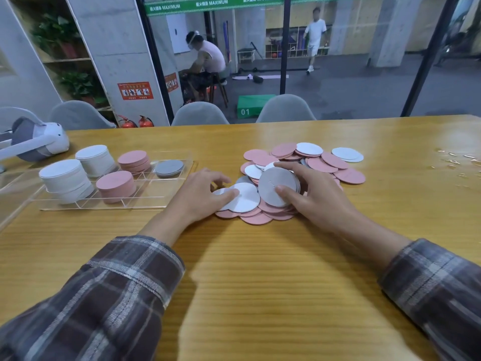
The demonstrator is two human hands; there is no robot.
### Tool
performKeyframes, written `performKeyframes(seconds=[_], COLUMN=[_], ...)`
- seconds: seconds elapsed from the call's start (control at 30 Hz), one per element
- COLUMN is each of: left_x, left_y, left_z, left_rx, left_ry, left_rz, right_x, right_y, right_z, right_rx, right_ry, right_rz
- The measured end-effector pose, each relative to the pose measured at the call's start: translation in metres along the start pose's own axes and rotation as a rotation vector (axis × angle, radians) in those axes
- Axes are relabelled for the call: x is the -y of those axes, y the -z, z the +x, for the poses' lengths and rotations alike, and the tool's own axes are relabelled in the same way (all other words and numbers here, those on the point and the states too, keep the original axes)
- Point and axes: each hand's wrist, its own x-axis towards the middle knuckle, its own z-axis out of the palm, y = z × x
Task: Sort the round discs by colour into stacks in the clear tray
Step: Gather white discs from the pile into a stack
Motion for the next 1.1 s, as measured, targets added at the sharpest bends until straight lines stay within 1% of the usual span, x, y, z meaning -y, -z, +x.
performKeyframes(seconds=[0.07, 0.2, 0.33, 0.47, 0.63, 0.77, 0.9, 1.1], left_x=[0.002, -0.003, -0.009, -0.016, -0.024, -0.031, -0.037, -0.041], left_y=[0.002, 0.003, 0.007, 0.01, 0.01, 0.009, 0.0, -0.011], left_z=[0.001, -0.001, -0.002, -0.004, -0.005, -0.006, -0.008, -0.01], left_rx=[0.01, 0.005, -0.03, 0.008, 0.063, 0.062, 0.069, -0.005], left_ry=[0.034, 0.037, 0.089, 0.08, 0.005, -0.086, -0.112, -0.004], left_rz=[0.016, 0.001, -0.22, -0.382, -0.609, -0.599, -0.568, -0.606], right_x=[0.0, 0.001, 0.001, 0.0, -0.001, -0.002, -0.004, -0.006], right_y=[-0.001, -0.001, -0.001, -0.002, -0.001, -0.004, -0.005, -0.009], right_z=[0.0, 0.0, -0.001, 0.0, 0.0, 0.002, 0.002, 0.002], right_rx=[-0.001, -0.011, -0.013, 0.001, 0.006, 0.03, 0.057, 0.059], right_ry=[-0.001, -0.008, -0.014, -0.028, -0.045, -0.047, -0.047, -0.087], right_rz=[-0.004, 0.012, 0.007, 0.02, 0.051, 0.078, 0.115, 0.194])
